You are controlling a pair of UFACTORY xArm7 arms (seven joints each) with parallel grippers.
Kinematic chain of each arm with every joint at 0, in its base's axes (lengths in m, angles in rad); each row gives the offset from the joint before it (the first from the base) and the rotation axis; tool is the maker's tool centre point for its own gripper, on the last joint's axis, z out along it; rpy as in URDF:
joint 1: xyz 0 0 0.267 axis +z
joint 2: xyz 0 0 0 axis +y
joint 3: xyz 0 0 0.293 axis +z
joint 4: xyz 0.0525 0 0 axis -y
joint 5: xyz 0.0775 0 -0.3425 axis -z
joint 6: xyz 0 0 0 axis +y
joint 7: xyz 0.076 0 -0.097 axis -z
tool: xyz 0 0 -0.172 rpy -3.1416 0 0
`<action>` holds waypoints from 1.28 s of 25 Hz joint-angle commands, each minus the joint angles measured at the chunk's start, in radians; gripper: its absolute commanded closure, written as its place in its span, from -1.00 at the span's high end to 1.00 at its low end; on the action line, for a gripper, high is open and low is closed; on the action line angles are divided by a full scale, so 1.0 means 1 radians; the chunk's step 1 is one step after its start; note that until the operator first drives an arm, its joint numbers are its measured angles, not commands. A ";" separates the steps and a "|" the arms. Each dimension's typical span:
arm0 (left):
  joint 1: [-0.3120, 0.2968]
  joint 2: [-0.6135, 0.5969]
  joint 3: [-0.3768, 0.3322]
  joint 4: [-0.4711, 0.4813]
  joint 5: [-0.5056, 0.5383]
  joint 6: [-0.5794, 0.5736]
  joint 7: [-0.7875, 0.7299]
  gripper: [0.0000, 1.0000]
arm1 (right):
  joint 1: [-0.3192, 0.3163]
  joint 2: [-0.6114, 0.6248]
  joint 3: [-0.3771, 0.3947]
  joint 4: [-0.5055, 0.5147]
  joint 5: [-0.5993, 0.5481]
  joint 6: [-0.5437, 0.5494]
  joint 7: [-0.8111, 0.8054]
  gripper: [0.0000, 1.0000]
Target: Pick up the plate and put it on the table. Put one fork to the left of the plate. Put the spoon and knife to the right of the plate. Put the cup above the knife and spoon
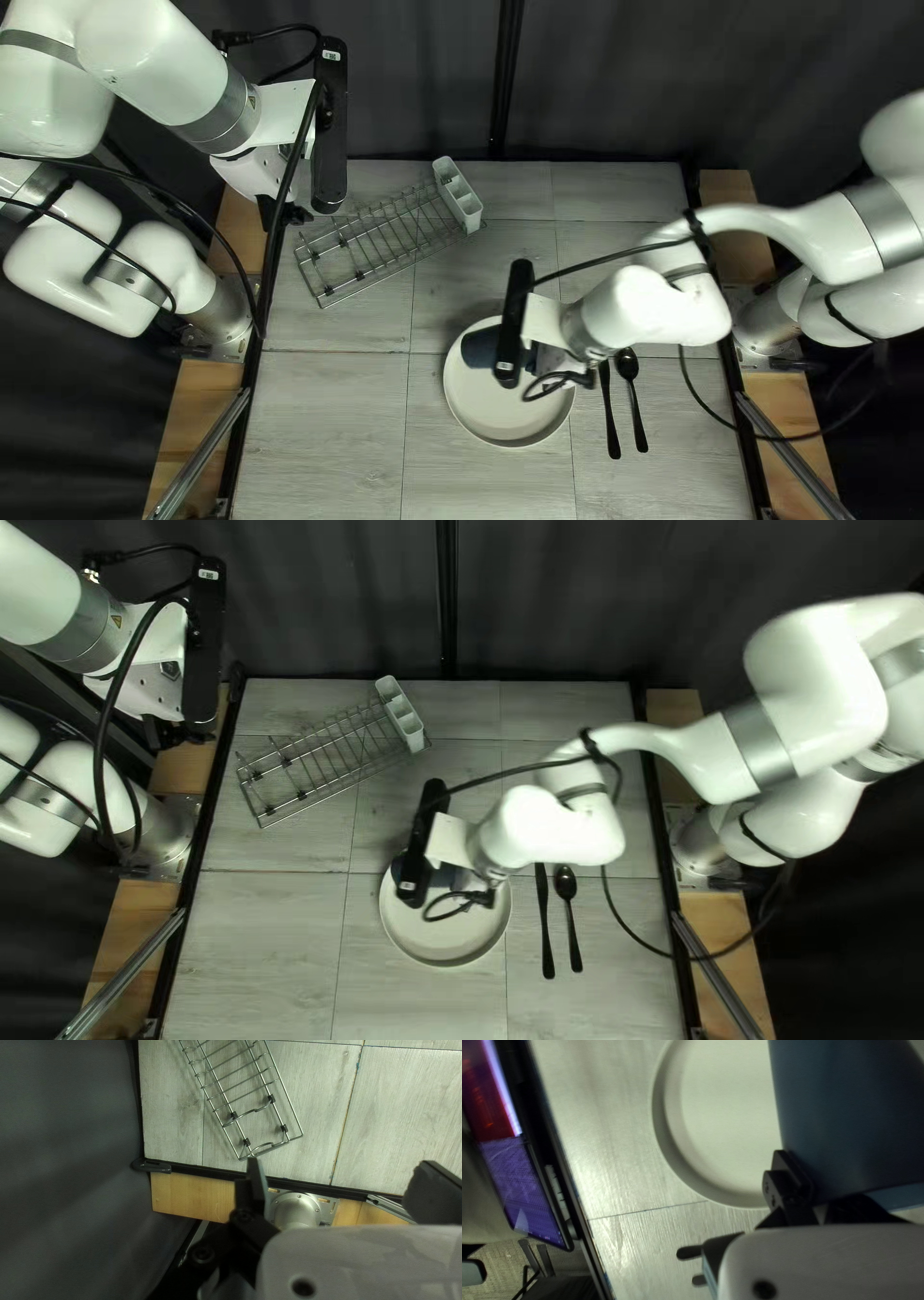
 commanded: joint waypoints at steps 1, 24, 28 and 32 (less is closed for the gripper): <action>0.000 0.000 0.000 0.000 0.000 0.000 0.000 1.00 | 0.011 0.023 0.002 0.026 -0.025 0.033 0.030 -1.00; 0.000 0.000 0.000 0.000 0.000 0.000 0.000 1.00 | -0.060 0.181 -0.065 0.189 -0.023 0.293 -0.126 -1.00; 0.000 0.000 0.000 0.000 0.000 0.000 0.000 1.00 | -0.137 0.099 -0.073 0.119 0.075 0.333 -0.204 -1.00; 0.000 0.000 0.000 0.000 0.000 0.000 0.000 1.00 | -0.197 0.019 -0.092 0.047 0.166 0.393 -0.272 -1.00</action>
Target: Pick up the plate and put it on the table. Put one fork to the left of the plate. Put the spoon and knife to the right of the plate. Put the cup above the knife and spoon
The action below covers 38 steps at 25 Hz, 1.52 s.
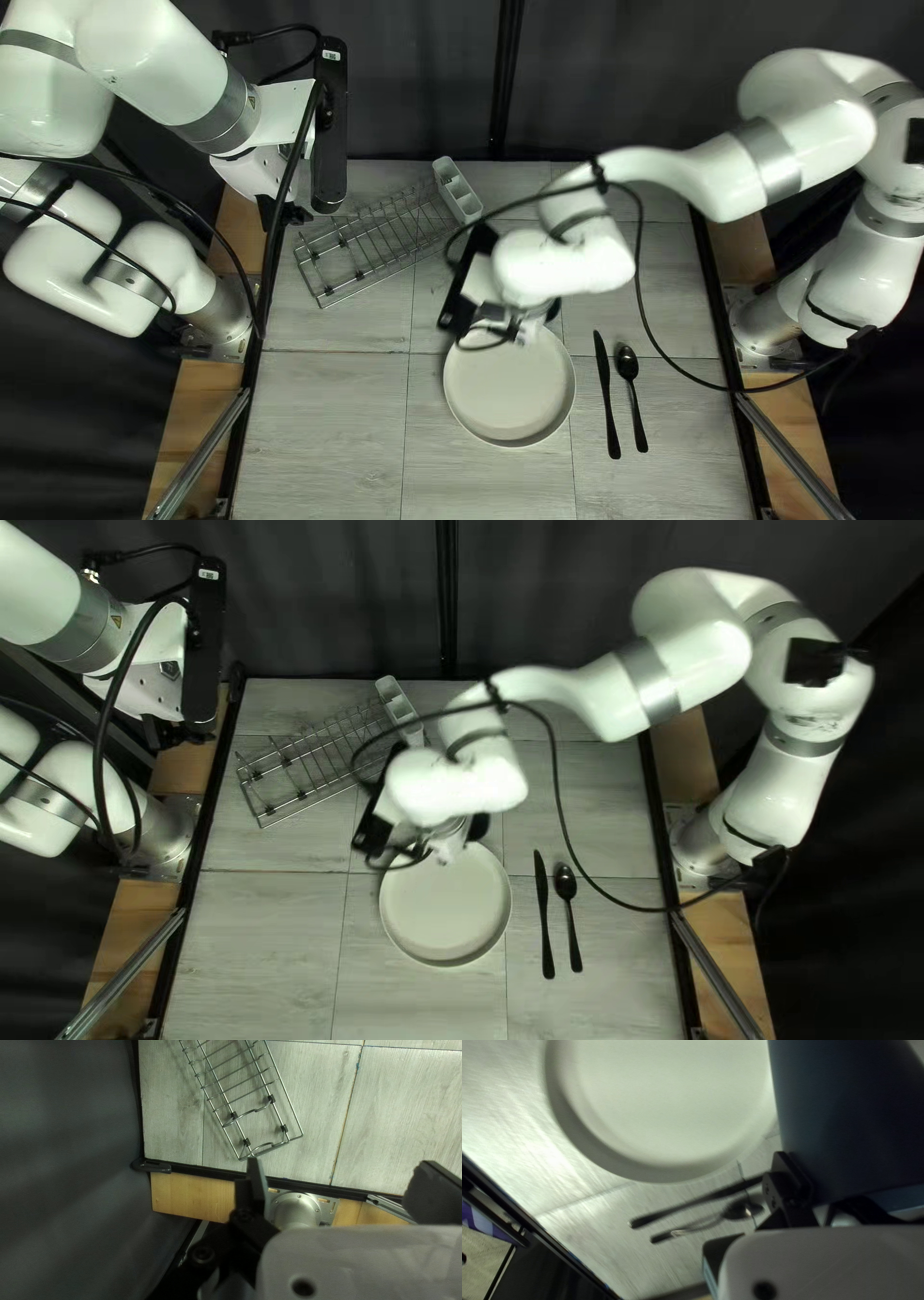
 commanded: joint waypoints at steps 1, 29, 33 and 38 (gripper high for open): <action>0.000 0.000 0.000 0.000 0.000 0.000 0.000 1.00 | -0.060 -0.075 -0.021 -0.071 0.086 0.058 -0.065 -1.00; 0.000 0.000 0.000 0.000 0.000 0.000 0.000 1.00 | -0.075 0.162 -0.078 -0.028 0.084 0.208 -0.105 -1.00; 0.000 0.000 0.000 0.000 0.000 0.000 0.000 1.00 | -0.070 0.193 -0.084 0.001 0.072 0.223 -0.112 0.80; 0.000 0.000 0.000 0.000 0.000 0.000 0.000 1.00 | -0.088 0.049 -0.077 -0.035 0.111 0.212 -0.033 1.00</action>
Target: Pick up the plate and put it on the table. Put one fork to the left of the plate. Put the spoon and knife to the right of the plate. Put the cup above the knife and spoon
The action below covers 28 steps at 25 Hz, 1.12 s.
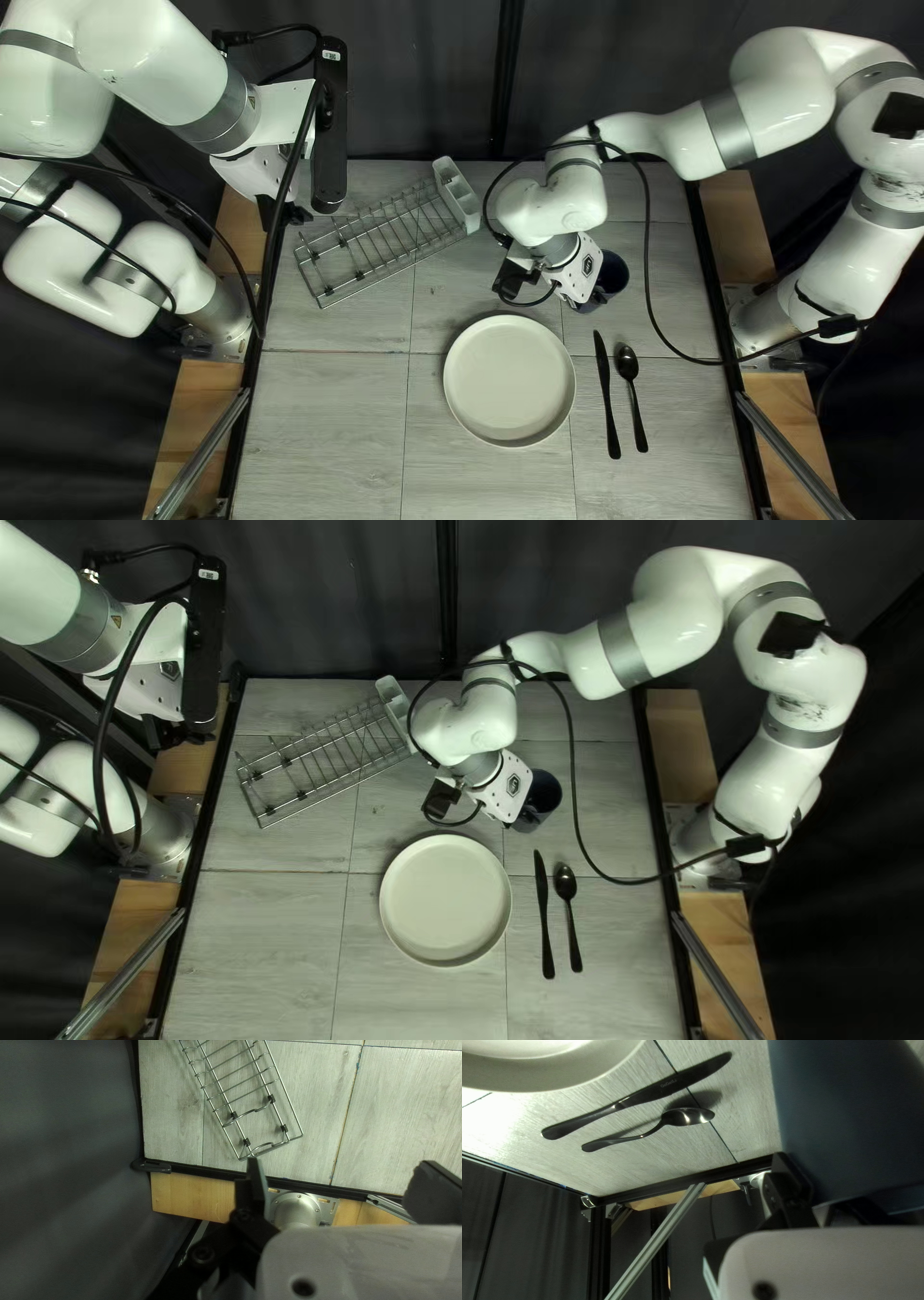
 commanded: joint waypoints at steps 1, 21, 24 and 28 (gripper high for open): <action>0.000 0.000 0.000 0.000 0.000 0.000 0.000 1.00 | -0.024 -0.181 0.014 -0.057 0.055 -0.020 0.064 1.00; 0.000 0.000 0.000 0.000 0.000 0.000 0.000 1.00 | 0.081 -0.825 -0.021 -0.214 0.246 -0.018 0.006 1.00; 0.000 0.000 0.000 0.000 0.000 0.000 0.000 1.00 | 0.081 -0.825 -0.021 -0.214 0.246 -0.018 0.006 1.00; 0.013 -0.013 -0.024 0.025 0.016 0.023 -0.028 1.00 | 0.081 -0.825 -0.021 -0.214 0.246 -0.018 0.006 1.00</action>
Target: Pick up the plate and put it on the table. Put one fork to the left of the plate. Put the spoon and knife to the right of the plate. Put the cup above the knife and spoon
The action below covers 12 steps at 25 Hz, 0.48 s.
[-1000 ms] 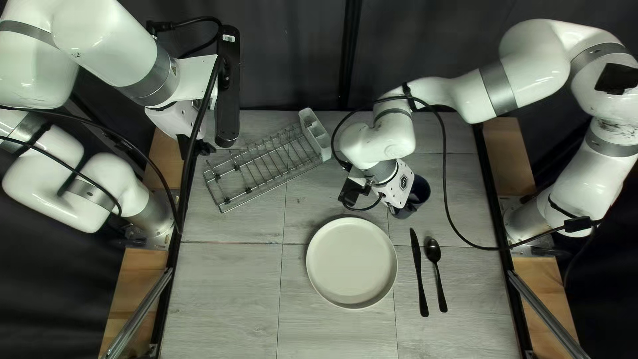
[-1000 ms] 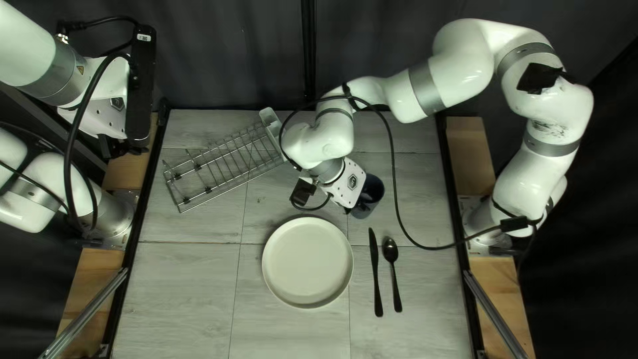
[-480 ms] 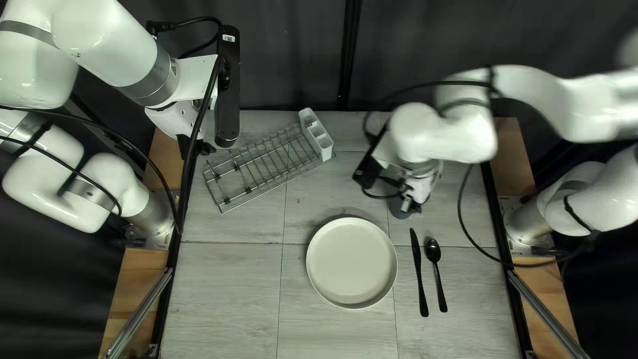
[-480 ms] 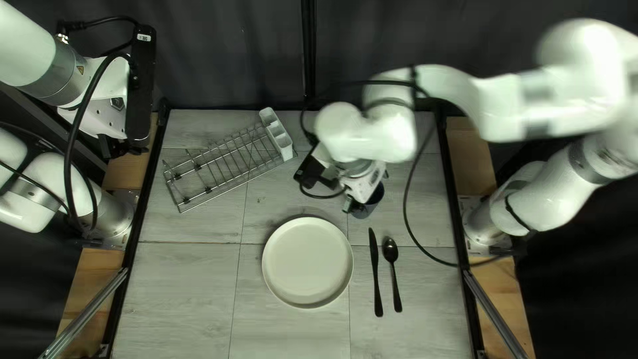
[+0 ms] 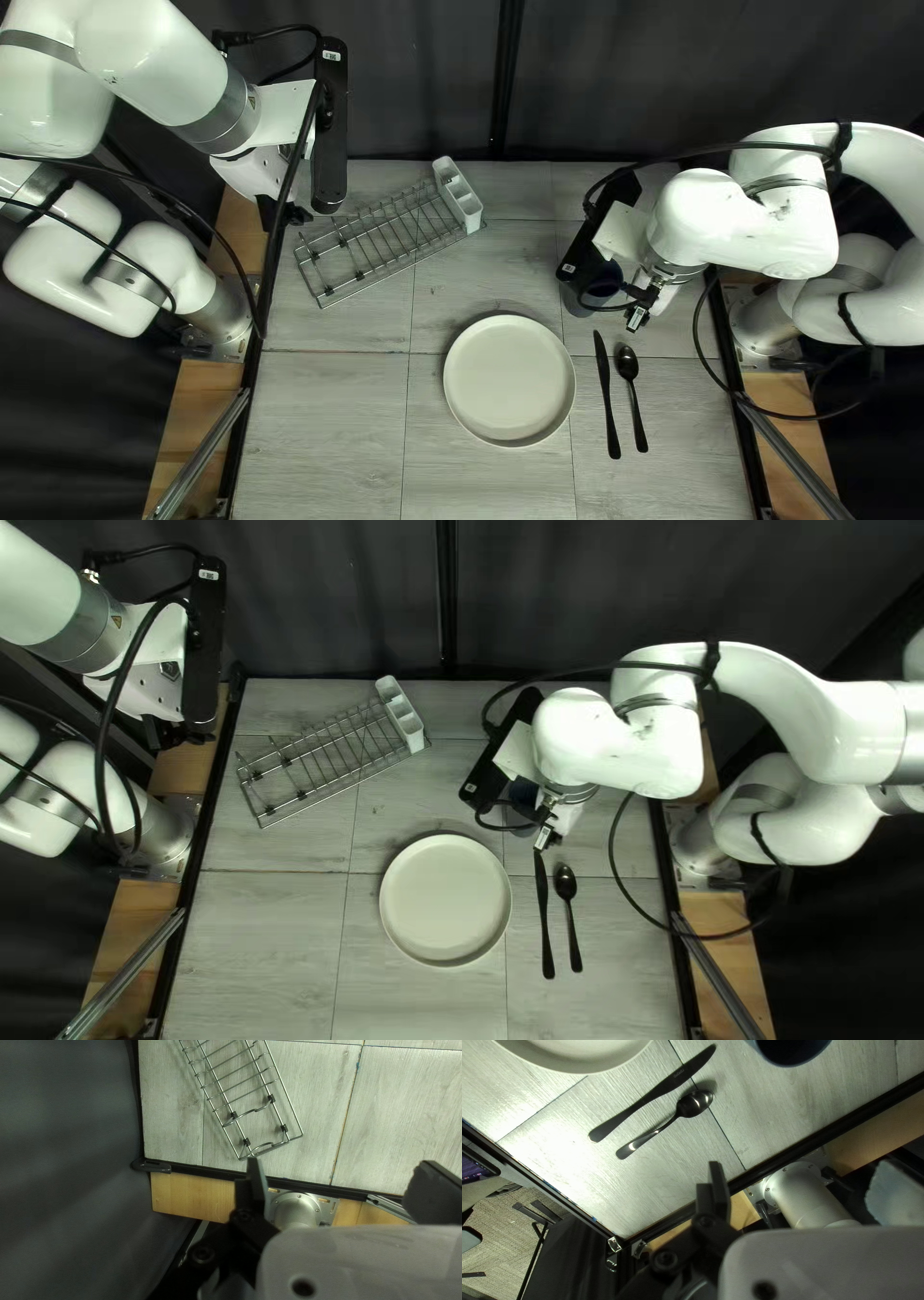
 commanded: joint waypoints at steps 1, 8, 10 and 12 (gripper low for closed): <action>0.029 -0.037 -0.044 0.024 0.070 0.019 -0.043 1.00 | 0.000 0.000 0.000 0.000 0.000 0.000 0.000 1.00; 0.081 -0.152 0.097 -0.099 0.236 -0.270 -0.025 1.00 | 0.000 0.000 0.000 0.000 0.000 0.000 0.000 1.00; 0.092 -0.176 0.135 -0.132 0.253 -0.348 -0.023 1.00 | 0.000 0.000 0.000 0.000 0.000 0.000 0.000 1.00; 0.101 -0.227 0.201 -0.152 0.241 -0.450 0.009 1.00 | 0.000 0.000 0.000 0.000 0.000 0.000 0.000 1.00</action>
